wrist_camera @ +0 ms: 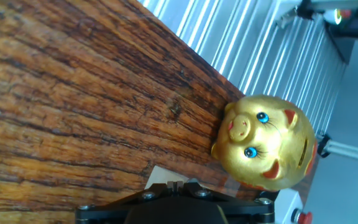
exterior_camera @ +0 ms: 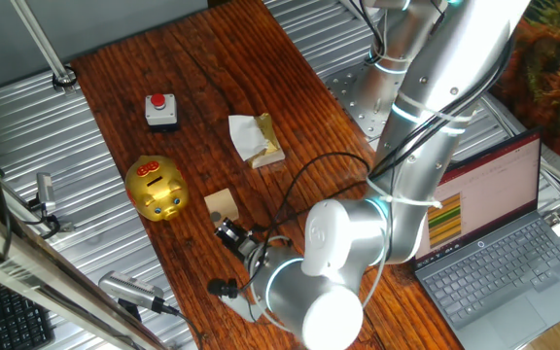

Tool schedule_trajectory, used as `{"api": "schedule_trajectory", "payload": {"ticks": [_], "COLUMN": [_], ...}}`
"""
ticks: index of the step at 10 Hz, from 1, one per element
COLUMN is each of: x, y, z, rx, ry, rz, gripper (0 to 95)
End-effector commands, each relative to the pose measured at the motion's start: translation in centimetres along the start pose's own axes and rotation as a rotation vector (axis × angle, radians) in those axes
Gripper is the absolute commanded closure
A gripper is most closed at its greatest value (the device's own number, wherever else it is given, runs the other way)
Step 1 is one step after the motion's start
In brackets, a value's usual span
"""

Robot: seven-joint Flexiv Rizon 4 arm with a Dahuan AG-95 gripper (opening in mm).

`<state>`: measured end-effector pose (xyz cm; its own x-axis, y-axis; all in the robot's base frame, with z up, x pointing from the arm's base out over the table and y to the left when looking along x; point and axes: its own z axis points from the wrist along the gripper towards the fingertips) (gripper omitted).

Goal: Drop coins into a piggy bank

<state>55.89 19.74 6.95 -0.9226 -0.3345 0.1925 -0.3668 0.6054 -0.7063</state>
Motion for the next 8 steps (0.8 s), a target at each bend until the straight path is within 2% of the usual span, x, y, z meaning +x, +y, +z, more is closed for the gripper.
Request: {"api": "schedule_trajectory", "payload": {"ticks": [1, 5, 8], "x": [0.16, 0.16, 0.16], "y": [-0.08, -0.08, -0.08], "z": [0.04, 0.04, 0.04], "rx": [-0.005, 0.003, -0.001], "ry": [-0.013, 0.013, 0.013], "rz": [-0.001, 0.04, 0.04], "gripper": [95.0, 95.0, 95.0]}}
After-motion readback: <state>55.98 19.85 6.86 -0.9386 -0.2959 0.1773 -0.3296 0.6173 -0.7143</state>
